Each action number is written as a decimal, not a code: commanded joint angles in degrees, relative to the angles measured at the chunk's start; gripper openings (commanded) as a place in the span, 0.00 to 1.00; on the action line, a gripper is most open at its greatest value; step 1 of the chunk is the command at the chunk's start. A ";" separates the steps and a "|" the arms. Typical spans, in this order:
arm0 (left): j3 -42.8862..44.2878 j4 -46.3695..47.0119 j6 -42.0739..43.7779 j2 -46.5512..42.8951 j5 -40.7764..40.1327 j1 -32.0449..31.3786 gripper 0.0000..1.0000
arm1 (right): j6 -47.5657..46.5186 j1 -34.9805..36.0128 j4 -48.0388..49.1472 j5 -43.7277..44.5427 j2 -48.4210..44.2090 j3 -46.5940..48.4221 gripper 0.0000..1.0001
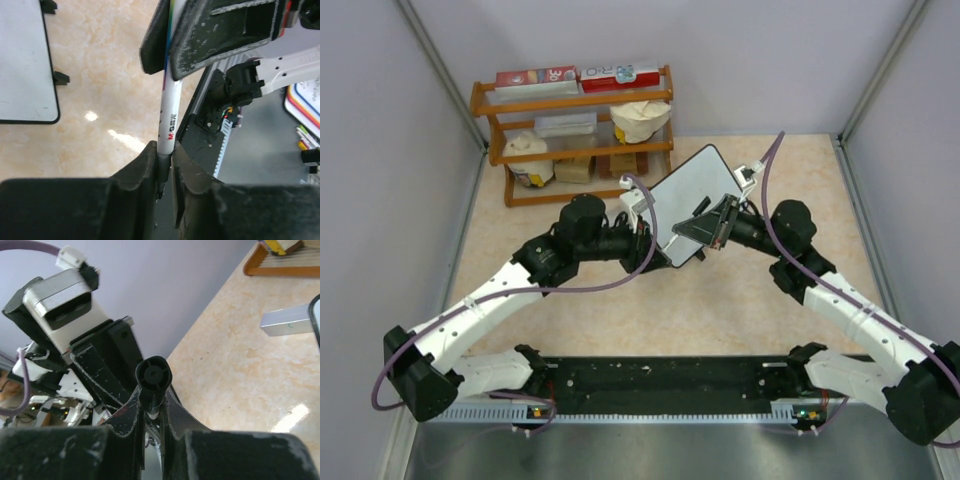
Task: Write a sentence on the whiteboard
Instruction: Pass from the right arm to the left, then pass from the left arm to the right
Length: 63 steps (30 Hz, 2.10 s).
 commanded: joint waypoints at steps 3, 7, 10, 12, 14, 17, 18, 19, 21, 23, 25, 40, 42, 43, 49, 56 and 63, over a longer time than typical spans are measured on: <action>-0.40 5.70 -0.25 0.27 1.33 -0.33 0.00 | -2.16 0.51 -2.98 1.12 -2.20 0.78 0.11; 0.21 4.83 0.80 -0.88 2.73 -0.24 0.00 | -11.64 -0.72 -16.86 3.74 -4.48 5.96 0.69; 0.83 2.55 1.94 -1.58 3.35 -0.24 0.00 | -15.00 -3.79 -20.05 0.27 -6.77 7.90 0.99; 1.71 1.66 2.47 -2.02 4.58 -0.24 0.00 | -14.92 -7.66 -18.74 -3.78 -7.21 8.26 0.99; 2.50 0.09 3.44 -1.93 6.42 -0.24 0.00 | -14.83 -9.77 -18.03 -9.67 -6.95 8.96 0.99; 3.47 -0.89 4.14 -1.58 9.40 -0.24 0.00 | -14.74 -9.87 -14.79 -16.18 -6.16 9.75 0.99; 3.56 -0.80 4.32 -1.67 10.11 -0.24 0.00 | -14.30 -9.87 -13.64 -17.67 -5.99 9.84 0.99; 3.73 -0.89 4.41 -1.76 10.47 -0.24 0.00 | -13.95 -9.87 -12.33 -19.95 -5.72 9.93 0.99; 3.73 -1.07 4.50 -1.93 11.61 -0.24 0.00 | -14.21 -9.87 -12.75 -20.59 -5.55 10.80 0.99; 3.73 -0.80 4.67 -2.46 12.14 -0.24 0.00 | -15.70 -9.86 -14.85 -20.50 -5.11 11.94 0.99; 3.73 -0.36 4.76 -2.72 13.37 -0.24 0.00 | -16.49 -9.87 -15.48 -21.29 -4.58 12.73 0.99; 6.19 1.04 5.38 -1.32 19.79 -0.68 0.00 | -5.17 -9.95 0.24 -29.37 0.43 13.62 0.99; 6.46 1.66 5.20 -1.05 19.70 -1.12 0.00 | -3.85 -9.60 2.00 -30.34 0.87 13.53 0.99; 6.55 1.83 5.03 -0.79 19.70 -1.21 0.00 | -3.49 -9.17 2.53 -30.43 0.96 13.62 0.98; 6.72 2.19 4.76 -0.09 19.09 -1.74 0.00 | -5.94 -6.00 -0.35 -30.34 1.13 14.14 0.77; 6.28 2.19 4.41 0.00 17.94 -2.00 0.00 | -13.07 -4.33 -10.55 -29.03 -0.09 14.41 0.61; 5.58 1.66 4.59 0.18 17.50 -2.17 0.00 | -15.10 -4.33 -14.25 -27.88 -0.71 14.24 0.39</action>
